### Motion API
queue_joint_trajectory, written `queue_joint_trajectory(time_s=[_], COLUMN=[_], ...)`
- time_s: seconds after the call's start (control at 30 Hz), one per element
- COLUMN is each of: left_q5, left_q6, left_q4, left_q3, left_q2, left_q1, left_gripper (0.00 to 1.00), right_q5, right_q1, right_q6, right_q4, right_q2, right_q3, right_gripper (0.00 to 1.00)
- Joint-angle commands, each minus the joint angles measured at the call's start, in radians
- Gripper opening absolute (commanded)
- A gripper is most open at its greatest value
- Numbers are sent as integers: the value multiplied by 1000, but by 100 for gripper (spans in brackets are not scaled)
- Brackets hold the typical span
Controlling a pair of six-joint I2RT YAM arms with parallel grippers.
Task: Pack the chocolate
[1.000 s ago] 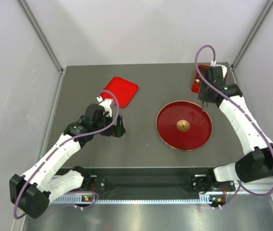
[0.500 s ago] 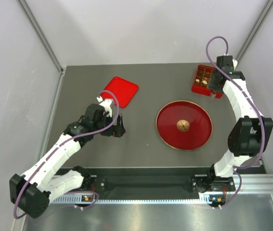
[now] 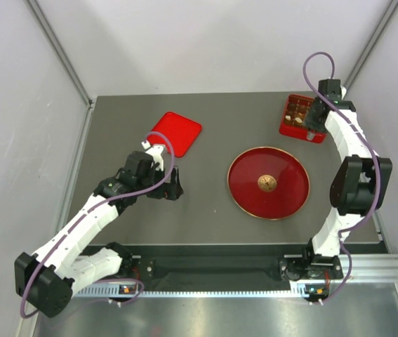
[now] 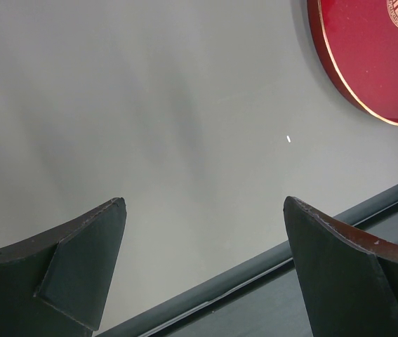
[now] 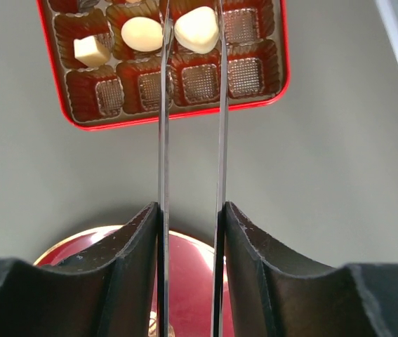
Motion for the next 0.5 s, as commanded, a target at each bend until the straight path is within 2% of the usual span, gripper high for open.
queue_joint_trajectory(time_s=[0.0,0.47], left_q5=[-7,-19], left_q6=[-1,-4], left_q4=[7,7], left_q3=[2,5], left_q2=[7,3], left_q1=[-4,-4], left_gripper=[99,99], right_q5=[-14,-20], right_q1=[-15,-21], right_q6=[-15,-24], right_q4=[48,13], right_q2=[11,-5], right_q3=[70,118], right_gripper=[40,44])
